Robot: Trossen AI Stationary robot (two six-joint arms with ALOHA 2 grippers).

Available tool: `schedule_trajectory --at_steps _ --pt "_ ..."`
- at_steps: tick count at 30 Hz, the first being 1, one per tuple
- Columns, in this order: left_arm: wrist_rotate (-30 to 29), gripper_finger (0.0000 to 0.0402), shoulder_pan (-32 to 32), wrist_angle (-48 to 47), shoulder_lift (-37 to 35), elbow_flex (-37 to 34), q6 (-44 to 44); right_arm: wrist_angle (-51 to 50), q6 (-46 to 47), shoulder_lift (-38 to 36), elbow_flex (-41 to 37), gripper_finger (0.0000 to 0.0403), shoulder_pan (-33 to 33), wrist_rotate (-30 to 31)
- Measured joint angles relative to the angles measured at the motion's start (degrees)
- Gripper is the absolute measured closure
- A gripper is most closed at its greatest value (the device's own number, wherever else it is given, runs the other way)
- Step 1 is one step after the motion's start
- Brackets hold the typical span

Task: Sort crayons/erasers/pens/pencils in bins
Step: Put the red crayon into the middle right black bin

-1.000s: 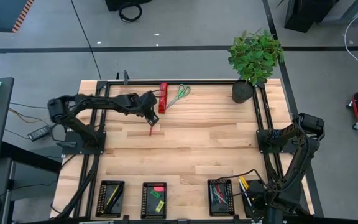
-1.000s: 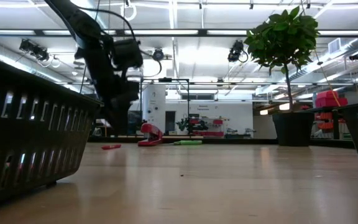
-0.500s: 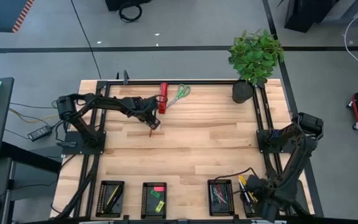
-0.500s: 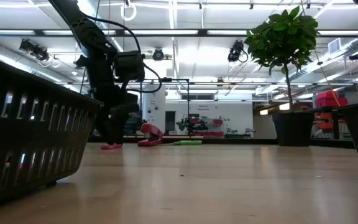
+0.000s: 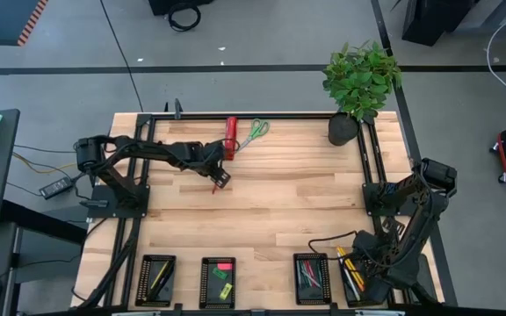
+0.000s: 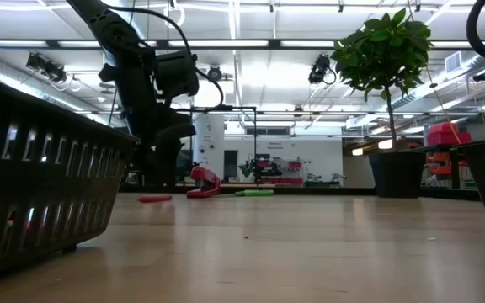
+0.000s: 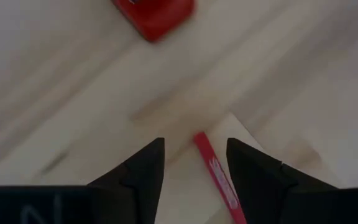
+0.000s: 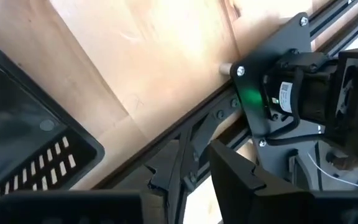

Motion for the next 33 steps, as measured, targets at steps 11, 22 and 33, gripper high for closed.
schedule_trajectory --at_steps 11,22,33 --pt "-1.82 0.0239 -2.78 -5.37 0.15 0.00 0.28 0.19 1.55 -0.02 0.00 0.0308 0.00 0.53" --pt "1.15 0.0257 -3.21 -3.49 0.15 0.00 1.73 0.72 4.22 -0.02 0.00 0.0309 0.00 0.56" --pt "5.36 0.0259 -3.20 -1.09 0.17 0.00 4.26 2.33 4.83 -0.02 1.59 0.0309 0.00 0.08"
